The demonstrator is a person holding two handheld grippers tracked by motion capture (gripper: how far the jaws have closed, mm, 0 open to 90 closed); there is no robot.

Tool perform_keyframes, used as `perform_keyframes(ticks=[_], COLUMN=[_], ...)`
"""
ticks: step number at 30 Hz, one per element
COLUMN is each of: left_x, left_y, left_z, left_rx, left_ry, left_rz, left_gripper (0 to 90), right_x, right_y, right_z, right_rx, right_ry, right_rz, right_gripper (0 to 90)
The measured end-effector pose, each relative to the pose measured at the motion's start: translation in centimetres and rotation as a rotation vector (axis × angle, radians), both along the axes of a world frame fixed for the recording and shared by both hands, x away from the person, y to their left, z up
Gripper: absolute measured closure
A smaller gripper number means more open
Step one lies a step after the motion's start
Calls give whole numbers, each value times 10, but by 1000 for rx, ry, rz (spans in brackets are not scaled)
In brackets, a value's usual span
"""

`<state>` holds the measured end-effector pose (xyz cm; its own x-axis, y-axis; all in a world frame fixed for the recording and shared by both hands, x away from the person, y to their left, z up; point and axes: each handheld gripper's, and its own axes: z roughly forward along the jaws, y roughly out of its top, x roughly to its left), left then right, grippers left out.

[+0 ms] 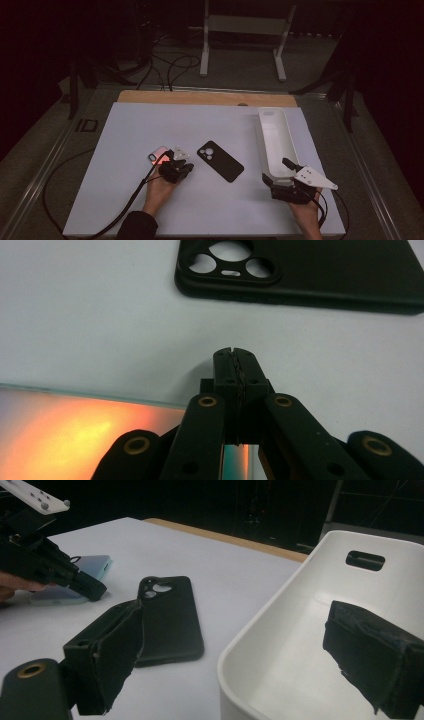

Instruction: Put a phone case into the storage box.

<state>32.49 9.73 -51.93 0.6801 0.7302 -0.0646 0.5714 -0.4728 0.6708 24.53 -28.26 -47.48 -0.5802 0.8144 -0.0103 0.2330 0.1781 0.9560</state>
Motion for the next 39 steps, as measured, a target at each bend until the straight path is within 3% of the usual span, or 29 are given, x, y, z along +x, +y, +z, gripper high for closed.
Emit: perform_keyframes(ticks=[8, 16, 19, 21, 22, 26, 30, 32, 34, 36, 39], left_x=[-12, -36, -48, -48, -56, -64, -72, -73, -72, -71, -71], left_y=[11, 44, 67, 67, 86, 106, 134, 141, 143, 141, 141], left_z=[2, 4, 6, 6, 6, 6, 8, 8, 7, 4, 4], left_rx=[26, 30, 42, 42, 40, 39, 16, -1, -16, 6, 2], left_ry=[5, 15, 23, 23, 25, 26, 29, 27, 30, 34, 28], left_rz=[15, 63, 110, 110, 155, 204, 308, 344, 349, 343, 341], left_gripper=[900, 898, 897, 897, 896, 896, 895, 895, 895, 895, 894], right_x=[-1, -1, 0, 0, 0, 1, 1, 2, 2, 2, 2], right_y=[-2, -2, -1, -1, 0, 1, 0, 0, -1, -1, -1], right_z=[1, 1, 0, 0, 0, 0, 1, 1, 1, 1, 2], right_rx=[1, -2, -3, -2, -6, -7, -7, -7, -4, -5, -7], right_ry=[-2, -5, -6, -6, -4, -5, -9, -10, -10, -11, -14], right_rz=[-4, -5, -6, -4, -4, -2, -3, -4, -5, -5, -6], right_gripper=[95, 95, 95, 95, 95, 95, 95, 95, 95, 95, 95])
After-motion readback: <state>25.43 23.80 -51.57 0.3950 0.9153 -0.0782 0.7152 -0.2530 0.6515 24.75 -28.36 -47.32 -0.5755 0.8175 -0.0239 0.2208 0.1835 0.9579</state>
